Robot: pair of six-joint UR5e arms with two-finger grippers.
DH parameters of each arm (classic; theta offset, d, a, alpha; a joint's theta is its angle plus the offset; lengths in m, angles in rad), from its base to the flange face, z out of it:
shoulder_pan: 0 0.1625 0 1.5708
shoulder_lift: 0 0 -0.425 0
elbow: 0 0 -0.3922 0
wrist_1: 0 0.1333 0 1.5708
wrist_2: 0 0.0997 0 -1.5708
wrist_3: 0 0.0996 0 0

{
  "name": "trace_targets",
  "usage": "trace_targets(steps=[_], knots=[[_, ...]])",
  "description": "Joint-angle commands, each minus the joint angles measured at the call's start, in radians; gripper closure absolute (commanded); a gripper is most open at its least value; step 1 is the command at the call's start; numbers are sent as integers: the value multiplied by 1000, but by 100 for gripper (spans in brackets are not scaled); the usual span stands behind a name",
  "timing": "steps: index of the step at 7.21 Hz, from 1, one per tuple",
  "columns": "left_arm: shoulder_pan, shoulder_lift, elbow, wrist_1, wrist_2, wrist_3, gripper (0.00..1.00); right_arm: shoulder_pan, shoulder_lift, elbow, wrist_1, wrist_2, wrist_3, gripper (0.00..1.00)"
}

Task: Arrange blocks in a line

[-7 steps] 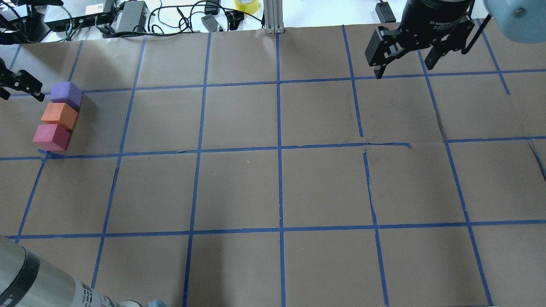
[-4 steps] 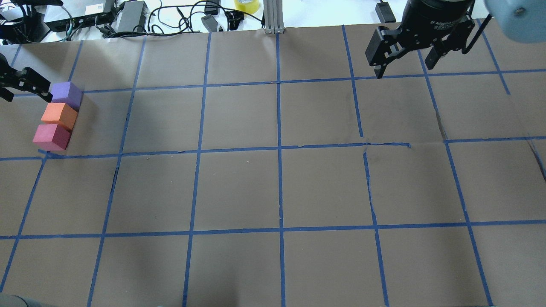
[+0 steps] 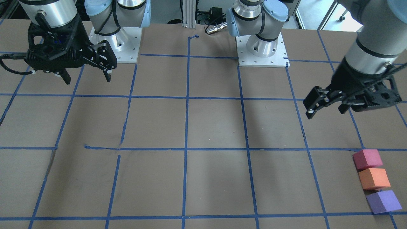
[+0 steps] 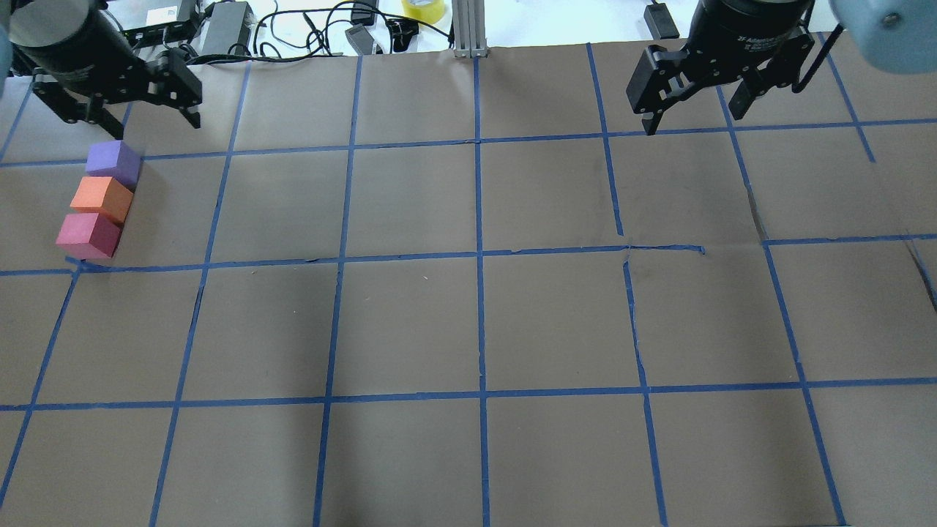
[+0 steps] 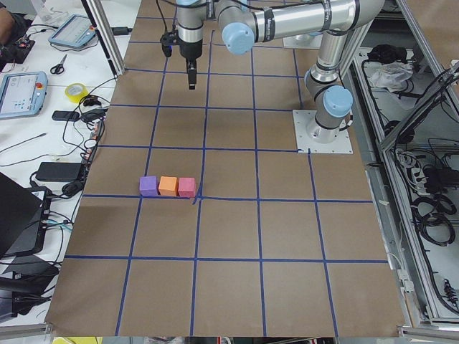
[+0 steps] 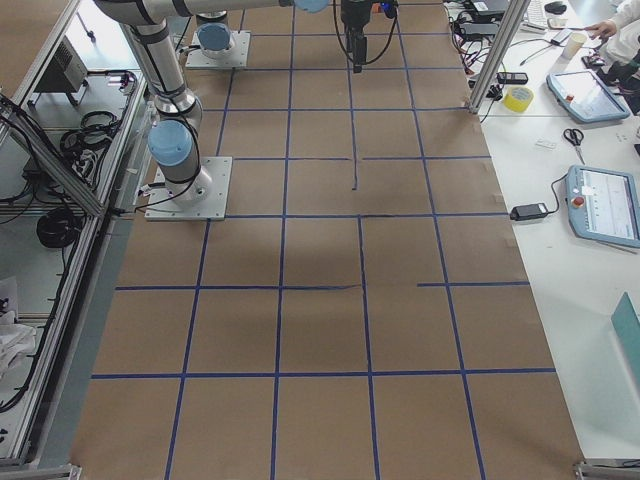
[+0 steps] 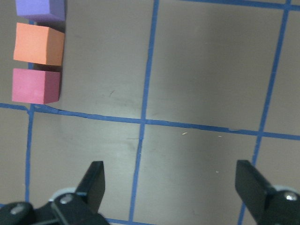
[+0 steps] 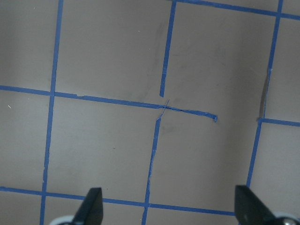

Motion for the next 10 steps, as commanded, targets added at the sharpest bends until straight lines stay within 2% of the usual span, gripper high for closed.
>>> trace_targets(steps=[1, 4, 6, 7, 8, 10], knots=[[-179, 37, -8, -29, 5, -125, 0, 0, 0, 0, -1, 0, -6, 0], [-204, 54, 9, -167, -21, -132, 0, 0, 0, 0, -1, 0, -6, 0], [-196, 46, 97, -355, -33, -133, 0, 1, 0, 0, 0, 0, -6, 0], [-204, 75, 46, -377, -24, -133, 0, 1, 0, -2, 0, 0, -3, 0], [-206, 115, -12, -368, -23, -136, 1, 1, 0, -2, -1, 0, 1, 0], [-196, 119, -37, -182, -21, -133, 0, -3, 9, -8, 0, 2, -1, 0]])
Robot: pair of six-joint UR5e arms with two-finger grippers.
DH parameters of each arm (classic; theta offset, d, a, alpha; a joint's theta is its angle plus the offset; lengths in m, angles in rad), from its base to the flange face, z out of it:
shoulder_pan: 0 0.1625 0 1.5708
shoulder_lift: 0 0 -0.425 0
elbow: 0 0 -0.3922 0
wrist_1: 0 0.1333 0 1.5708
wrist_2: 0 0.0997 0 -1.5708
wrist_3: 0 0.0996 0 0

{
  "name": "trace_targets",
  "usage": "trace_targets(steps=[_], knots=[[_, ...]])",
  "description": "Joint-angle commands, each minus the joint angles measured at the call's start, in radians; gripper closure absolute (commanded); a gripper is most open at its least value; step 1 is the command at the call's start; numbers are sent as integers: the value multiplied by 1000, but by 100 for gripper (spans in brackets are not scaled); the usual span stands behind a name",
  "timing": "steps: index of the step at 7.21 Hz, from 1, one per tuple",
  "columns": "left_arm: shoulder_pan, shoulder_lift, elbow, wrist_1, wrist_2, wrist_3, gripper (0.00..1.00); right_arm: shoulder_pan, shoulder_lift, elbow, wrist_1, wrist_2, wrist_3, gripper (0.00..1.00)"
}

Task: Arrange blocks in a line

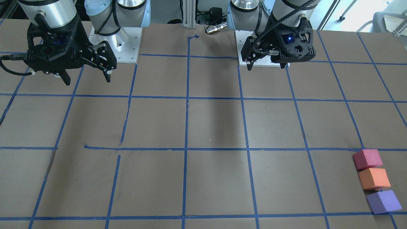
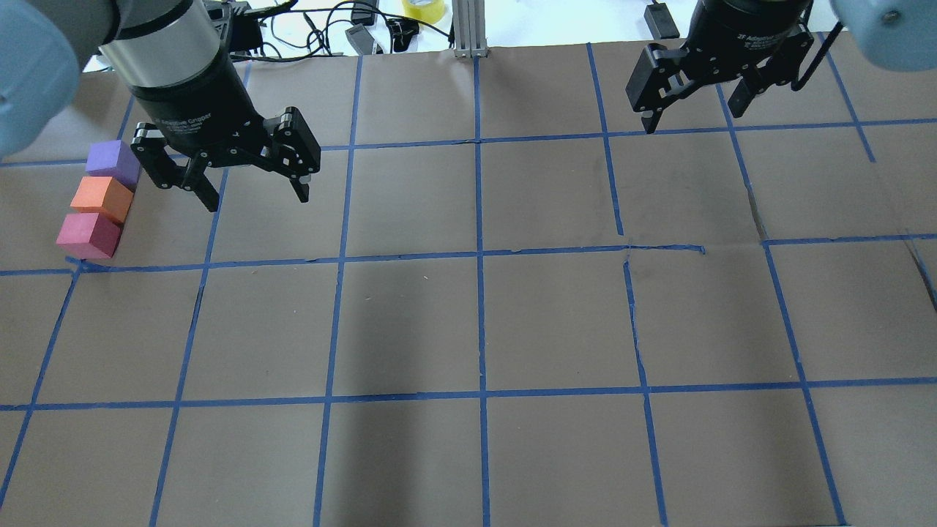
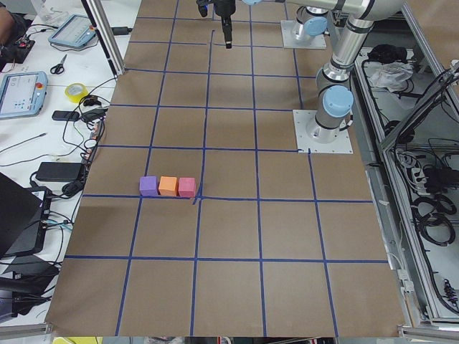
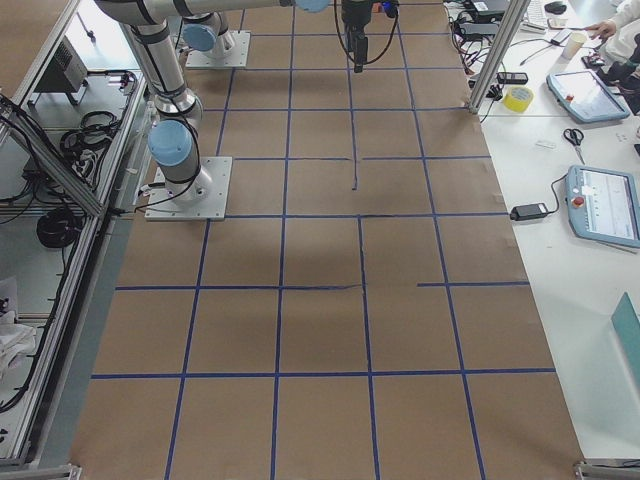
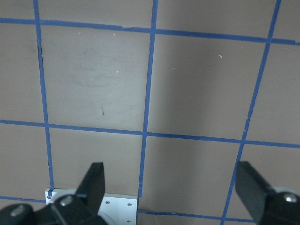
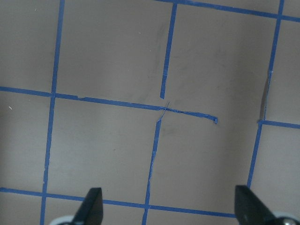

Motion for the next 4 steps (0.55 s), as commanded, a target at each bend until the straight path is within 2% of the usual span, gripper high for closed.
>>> trace_targets(steps=[1, 4], knots=[[-6, -22, 4, 126, 0, -17, 0, -1, 4, -10, 1, -2, 2, 0], [-6, -11, 14, 126, -10, -21, 0, -1, 12, -15, -2, 1, 2, 0]])
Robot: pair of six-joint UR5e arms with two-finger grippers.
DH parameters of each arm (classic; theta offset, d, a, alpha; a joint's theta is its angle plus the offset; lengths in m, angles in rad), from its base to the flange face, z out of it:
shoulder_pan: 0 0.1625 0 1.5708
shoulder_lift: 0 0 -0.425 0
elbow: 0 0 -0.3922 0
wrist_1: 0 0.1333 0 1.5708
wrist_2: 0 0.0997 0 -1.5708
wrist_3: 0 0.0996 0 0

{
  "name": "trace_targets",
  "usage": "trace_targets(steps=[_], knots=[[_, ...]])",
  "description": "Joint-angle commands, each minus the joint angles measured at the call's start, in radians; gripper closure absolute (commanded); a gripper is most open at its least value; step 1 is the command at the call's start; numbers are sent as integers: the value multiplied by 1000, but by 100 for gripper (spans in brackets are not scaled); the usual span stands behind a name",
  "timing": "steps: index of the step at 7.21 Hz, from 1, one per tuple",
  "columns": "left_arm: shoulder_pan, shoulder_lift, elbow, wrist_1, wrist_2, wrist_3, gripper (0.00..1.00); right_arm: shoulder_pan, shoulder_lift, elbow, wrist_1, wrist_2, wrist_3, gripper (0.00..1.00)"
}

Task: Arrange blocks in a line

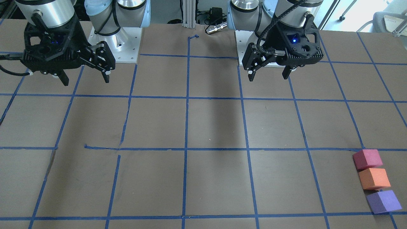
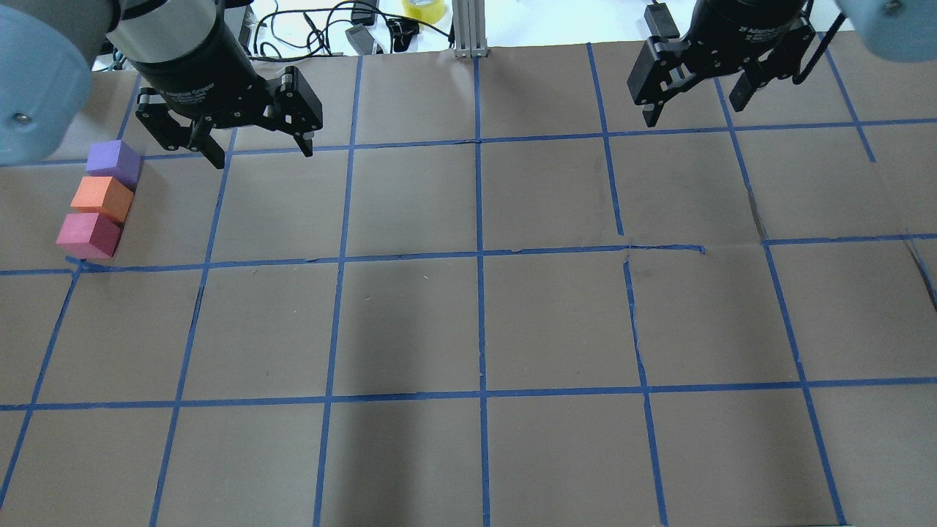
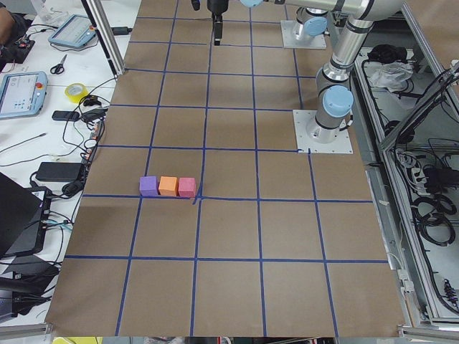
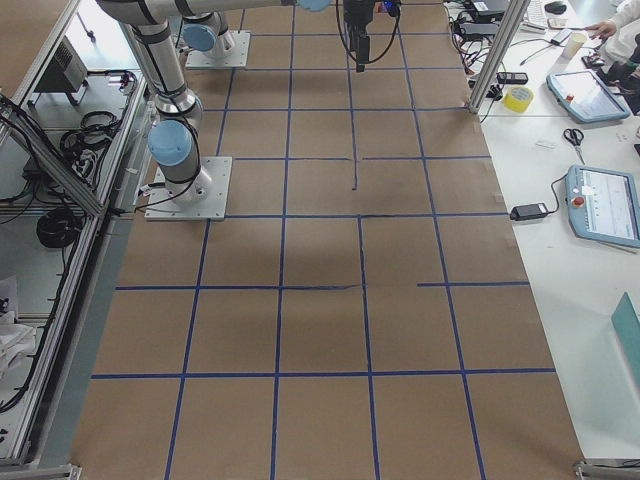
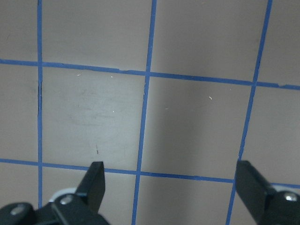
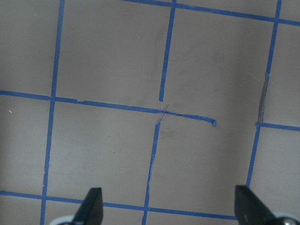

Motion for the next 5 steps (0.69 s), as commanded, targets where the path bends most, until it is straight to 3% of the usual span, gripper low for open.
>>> trace_targets(steps=[1, 5], knots=[[-3, 1, 1, 1, -8, 0, 0, 0, 5, -3, -1, 2, 0, 0], [1, 6, 3, 5, -8, -2, 0, 1, 1, 1, 4, -26, 0, 0]])
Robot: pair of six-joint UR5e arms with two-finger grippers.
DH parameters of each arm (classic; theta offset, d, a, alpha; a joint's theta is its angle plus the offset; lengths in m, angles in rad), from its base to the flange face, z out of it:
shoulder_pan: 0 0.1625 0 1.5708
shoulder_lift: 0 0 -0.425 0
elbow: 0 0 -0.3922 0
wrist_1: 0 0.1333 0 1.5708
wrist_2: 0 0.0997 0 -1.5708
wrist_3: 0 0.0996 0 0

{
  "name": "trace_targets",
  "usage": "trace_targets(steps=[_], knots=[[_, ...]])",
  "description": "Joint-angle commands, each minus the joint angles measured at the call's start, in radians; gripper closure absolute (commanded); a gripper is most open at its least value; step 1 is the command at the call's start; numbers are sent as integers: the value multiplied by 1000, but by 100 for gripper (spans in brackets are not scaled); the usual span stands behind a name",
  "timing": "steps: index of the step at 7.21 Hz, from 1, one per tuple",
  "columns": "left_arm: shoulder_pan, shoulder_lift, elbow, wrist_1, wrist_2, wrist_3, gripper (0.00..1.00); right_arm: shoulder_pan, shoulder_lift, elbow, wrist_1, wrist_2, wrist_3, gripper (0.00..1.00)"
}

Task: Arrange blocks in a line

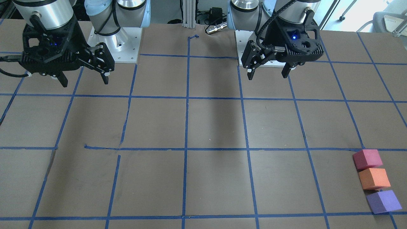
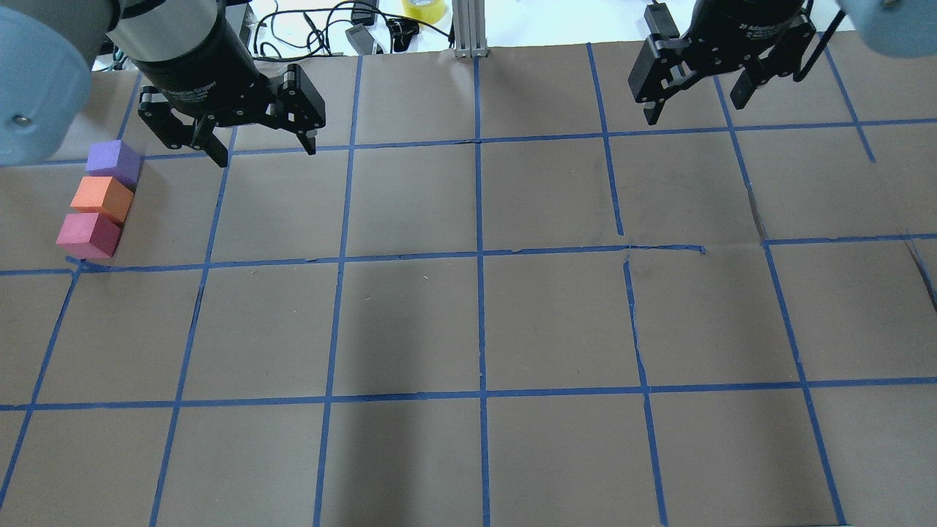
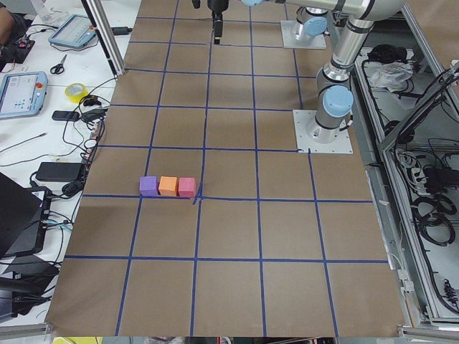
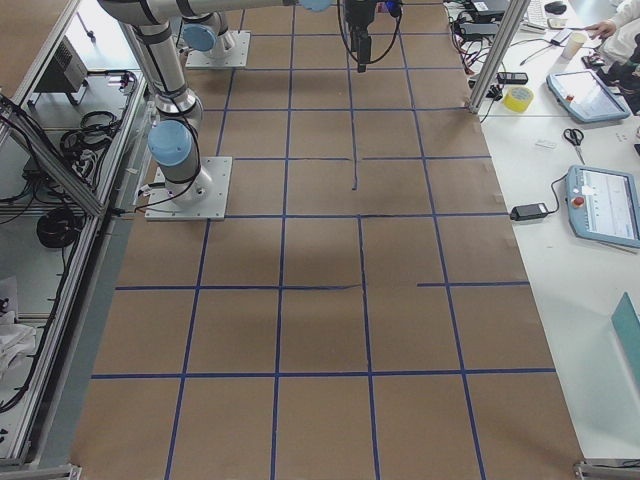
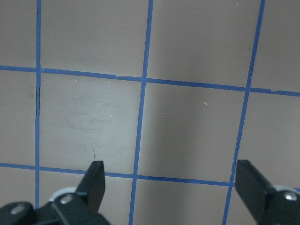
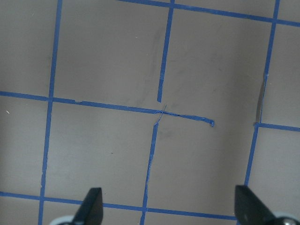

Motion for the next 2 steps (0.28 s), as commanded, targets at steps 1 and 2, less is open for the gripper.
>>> trace_targets(steps=[1, 2], knots=[[3, 11, -4, -2, 3, -1, 0, 2, -2, 5, 1, -14, 0, 0], [3, 11, 2, -2, 2, 0, 0, 2, -2, 5, 1, -14, 0, 0]])
